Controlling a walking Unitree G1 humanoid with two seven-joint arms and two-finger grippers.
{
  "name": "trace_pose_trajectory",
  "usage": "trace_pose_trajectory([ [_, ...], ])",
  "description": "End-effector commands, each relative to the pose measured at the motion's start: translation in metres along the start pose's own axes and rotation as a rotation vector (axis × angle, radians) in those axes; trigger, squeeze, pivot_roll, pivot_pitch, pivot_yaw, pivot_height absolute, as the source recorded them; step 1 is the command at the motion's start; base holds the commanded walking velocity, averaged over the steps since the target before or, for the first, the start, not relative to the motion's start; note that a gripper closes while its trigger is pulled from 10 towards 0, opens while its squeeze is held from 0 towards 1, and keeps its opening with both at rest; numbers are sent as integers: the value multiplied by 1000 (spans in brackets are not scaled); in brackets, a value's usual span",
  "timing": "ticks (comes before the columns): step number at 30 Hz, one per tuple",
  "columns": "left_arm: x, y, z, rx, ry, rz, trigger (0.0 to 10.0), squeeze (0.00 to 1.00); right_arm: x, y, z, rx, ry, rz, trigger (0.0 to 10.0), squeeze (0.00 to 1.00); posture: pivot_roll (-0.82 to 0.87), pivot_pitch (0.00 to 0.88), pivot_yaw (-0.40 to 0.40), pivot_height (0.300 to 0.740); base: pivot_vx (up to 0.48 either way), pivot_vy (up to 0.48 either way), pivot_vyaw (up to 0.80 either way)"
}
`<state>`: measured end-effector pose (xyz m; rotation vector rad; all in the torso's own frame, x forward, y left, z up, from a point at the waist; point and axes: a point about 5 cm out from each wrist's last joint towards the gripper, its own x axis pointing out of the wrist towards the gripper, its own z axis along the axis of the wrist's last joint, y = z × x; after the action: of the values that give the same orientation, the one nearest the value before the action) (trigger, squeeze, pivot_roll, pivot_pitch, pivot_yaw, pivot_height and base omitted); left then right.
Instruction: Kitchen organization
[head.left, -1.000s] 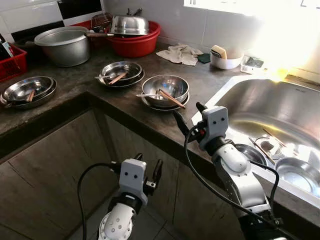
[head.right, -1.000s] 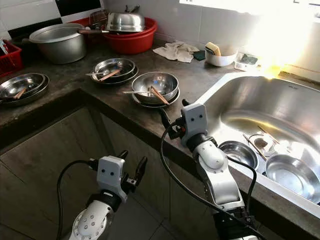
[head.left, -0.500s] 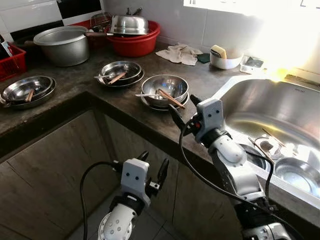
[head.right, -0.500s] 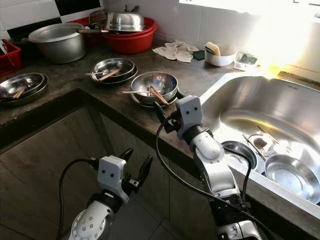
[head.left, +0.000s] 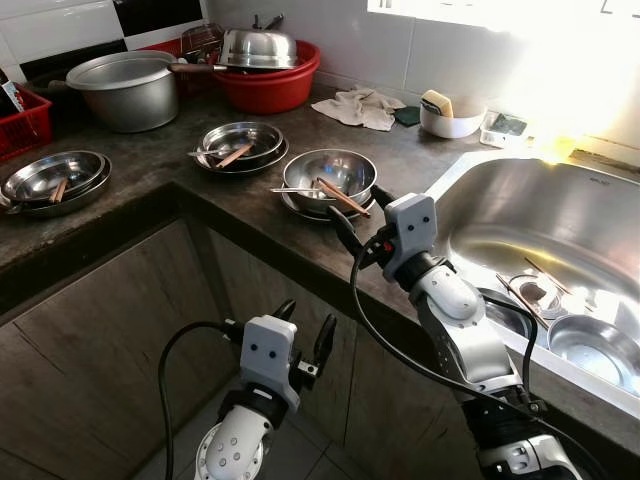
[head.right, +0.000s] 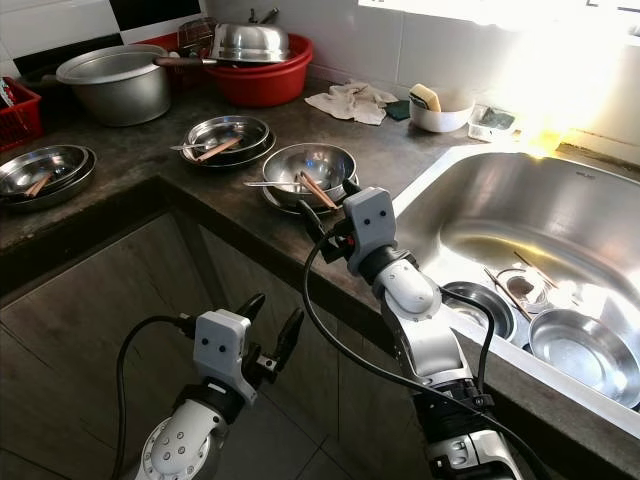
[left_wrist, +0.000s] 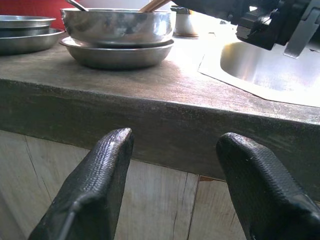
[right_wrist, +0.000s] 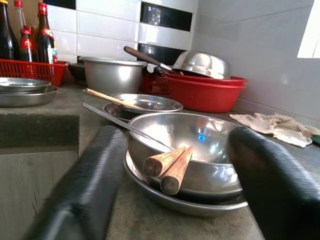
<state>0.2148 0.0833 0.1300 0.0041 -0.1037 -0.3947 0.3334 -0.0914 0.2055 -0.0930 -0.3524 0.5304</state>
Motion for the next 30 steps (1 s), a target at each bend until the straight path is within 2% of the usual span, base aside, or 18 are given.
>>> trace_pose_trajectory([
  [1, 0, 1, 1, 7, -6, 4, 10000, 0, 4, 1, 3, -15, -13, 14, 0, 0, 65, 72, -19, 740, 0, 0, 0],
  [30, 0, -1, -1, 4, 7, 10, 10000, 0, 8, -14, 12, -18, -55, -46, 0, 0, 66, 69, -25, 740, 0, 0, 0],
])
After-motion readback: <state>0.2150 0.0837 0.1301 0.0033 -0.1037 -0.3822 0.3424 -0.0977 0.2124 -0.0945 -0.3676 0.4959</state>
